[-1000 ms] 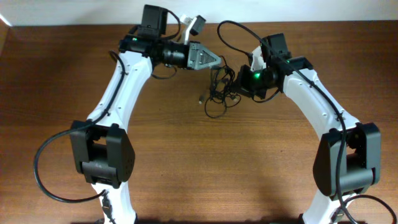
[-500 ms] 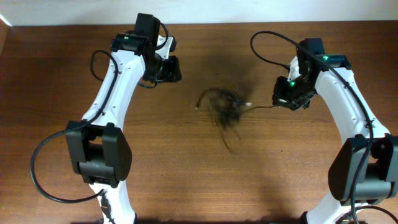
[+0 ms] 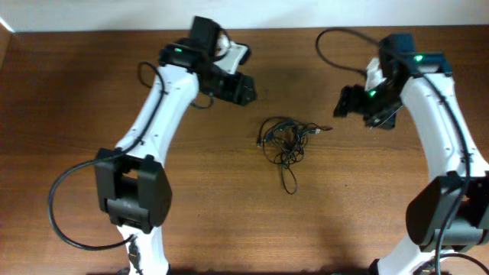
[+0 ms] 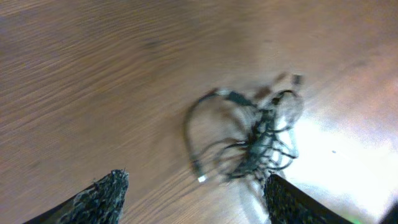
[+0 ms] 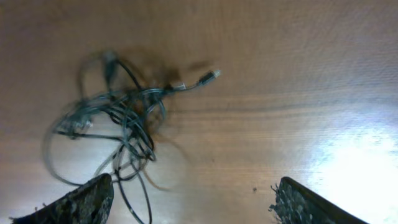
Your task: Untangle cables
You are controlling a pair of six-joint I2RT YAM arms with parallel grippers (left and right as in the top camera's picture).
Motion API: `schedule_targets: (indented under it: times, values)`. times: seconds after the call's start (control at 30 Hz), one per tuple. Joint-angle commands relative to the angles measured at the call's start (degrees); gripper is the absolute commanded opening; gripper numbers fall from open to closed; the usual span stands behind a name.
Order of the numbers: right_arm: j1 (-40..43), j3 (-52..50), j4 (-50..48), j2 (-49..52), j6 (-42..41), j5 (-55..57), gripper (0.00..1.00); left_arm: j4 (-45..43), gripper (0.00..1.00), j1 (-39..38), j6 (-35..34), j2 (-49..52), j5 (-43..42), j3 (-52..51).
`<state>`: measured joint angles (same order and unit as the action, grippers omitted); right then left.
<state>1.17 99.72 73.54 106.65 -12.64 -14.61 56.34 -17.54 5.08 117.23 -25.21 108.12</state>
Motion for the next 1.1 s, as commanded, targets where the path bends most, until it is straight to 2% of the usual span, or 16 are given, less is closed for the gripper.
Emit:
schedule_targets:
  times: [0.0, 0.17, 0.3, 0.37, 0.5, 0.57, 0.67, 0.7, 0.8, 0.87, 0.9, 0.97, 1.07]
  values:
    - [2.8, 5.2, 1.9, -1.4, 1.9, -1.3, 0.85, -4.3, 0.77, -5.4, 2.3, 0.2, -2.5, 0.5]
    - [7.6, 5.6, 2.2, -1.4, 2.0, -1.5, 0.85, -8.4, 0.79, -10.9, 2.4, 3.8, -0.3, 0.5]
    - [8.3, 5.6, 2.3, -1.4, 3.5, -1.5, 0.85, -6.9, 0.77, -11.1, 3.1, 9.4, 3.0, 0.5]
    - [8.2, 5.6, 2.2, -1.4, 3.9, -1.5, 0.85, -4.9, 0.75, -11.1, 5.7, 11.0, 4.1, 0.5]
    - [8.2, 5.6, 2.1, -1.3, 4.5, -1.5, 0.85, -2.6, 0.73, -11.0, 6.6, 13.3, 11.0, 0.5]
    - [8.2, 5.6, 2.1, -1.3, 4.5, -1.5, 0.85, -2.7, 0.65, -11.0, 6.6, 13.9, 11.1, 0.5]
    - [8.2, 5.4, 2.1, -1.3, 4.5, -1.5, 0.85, -2.8, 0.4, -11.0, 6.6, 14.0, 11.1, 0.5]
    - [8.2, 5.4, 2.1, -1.3, 4.5, -1.5, 0.85, -2.8, 0.35, -11.1, 6.6, 14.0, 10.9, 0.5]
    - [7.5, 5.3, 2.1, -1.3, 4.5, -1.6, 0.85, -2.7, 0.34, -11.1, 6.6, 14.0, 7.8, 0.5]
    - [6.5, 5.3, 2.1, -1.3, 5.0, -1.7, 0.85, -2.7, 0.29, -11.1, 6.6, 14.0, 5.4, 0.5]
    - [6.0, 5.3, 2.1, -1.3, 5.0, -1.7, 0.85, -2.7, 0.0, -11.1, 6.6, 14.0, 5.0, 0.5]
    - [5.0, 5.3, 2.0, -1.3, 5.0, -1.7, 0.85, -2.4, 0.0, -11.1, 6.6, 13.6, 4.3, 0.8]
    - [3.1, 5.3, 1.0, -1.3, 5.7, -5.0, 0.85, -2.4, 0.0, -9.7, 6.3, 9.2, -1.1, 4.0]
